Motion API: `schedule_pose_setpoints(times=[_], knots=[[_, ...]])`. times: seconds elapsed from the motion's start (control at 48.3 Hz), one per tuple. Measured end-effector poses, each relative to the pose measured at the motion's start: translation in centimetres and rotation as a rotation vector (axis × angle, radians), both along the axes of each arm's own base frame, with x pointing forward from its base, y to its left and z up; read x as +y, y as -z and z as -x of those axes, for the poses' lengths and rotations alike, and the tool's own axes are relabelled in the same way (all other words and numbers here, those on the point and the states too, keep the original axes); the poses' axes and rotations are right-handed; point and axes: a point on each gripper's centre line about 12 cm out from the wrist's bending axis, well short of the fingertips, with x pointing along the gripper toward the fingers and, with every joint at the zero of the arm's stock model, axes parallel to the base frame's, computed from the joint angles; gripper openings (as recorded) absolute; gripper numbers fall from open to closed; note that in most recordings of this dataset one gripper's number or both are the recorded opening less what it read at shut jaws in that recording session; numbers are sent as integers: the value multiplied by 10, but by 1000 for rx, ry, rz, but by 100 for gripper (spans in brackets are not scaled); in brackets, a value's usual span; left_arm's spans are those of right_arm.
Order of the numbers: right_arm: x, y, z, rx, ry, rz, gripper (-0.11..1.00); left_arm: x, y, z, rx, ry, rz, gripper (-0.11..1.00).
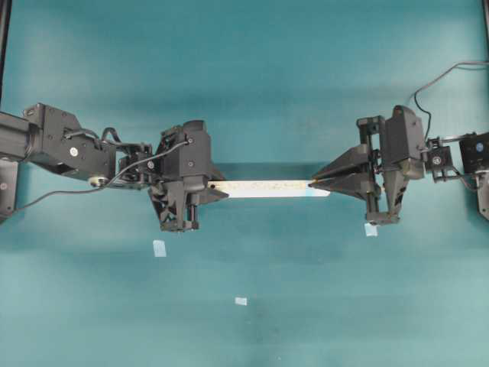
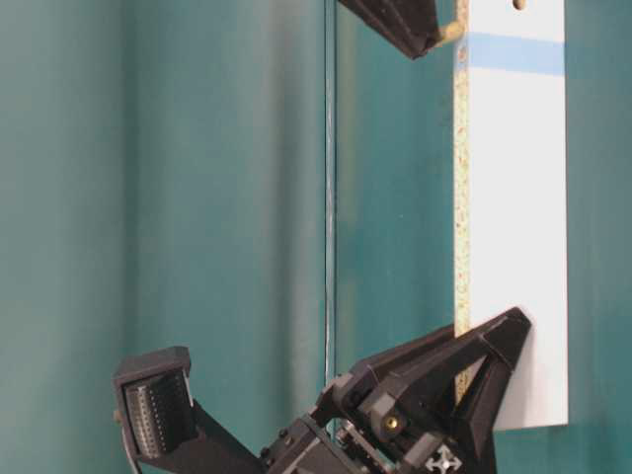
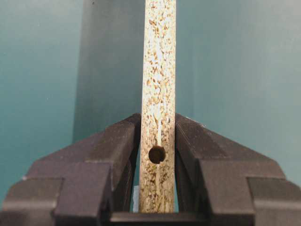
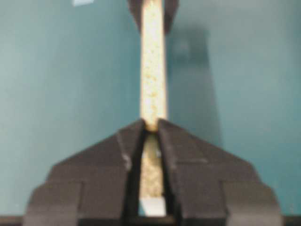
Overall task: Insert the rod into the hole on the wooden board.
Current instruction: 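Lower the peg into the hole with the right gripper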
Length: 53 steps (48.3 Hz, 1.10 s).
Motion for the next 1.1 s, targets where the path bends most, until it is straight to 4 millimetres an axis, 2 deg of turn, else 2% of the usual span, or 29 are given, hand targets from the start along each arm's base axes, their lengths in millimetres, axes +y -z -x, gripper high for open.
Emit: schedule_pose_setpoints(times=[0.352, 0.662, 1.097], knots=[[0, -3, -2, -12, 0, 0, 12, 0, 0, 0, 2, 0, 0, 31], [-1, -18, -17, -72, -2, 10, 12, 0, 0, 0, 3, 0, 0, 31], [-1, -5, -17, -31, -3, 6, 12, 0, 0, 0, 5, 0, 0, 31]])
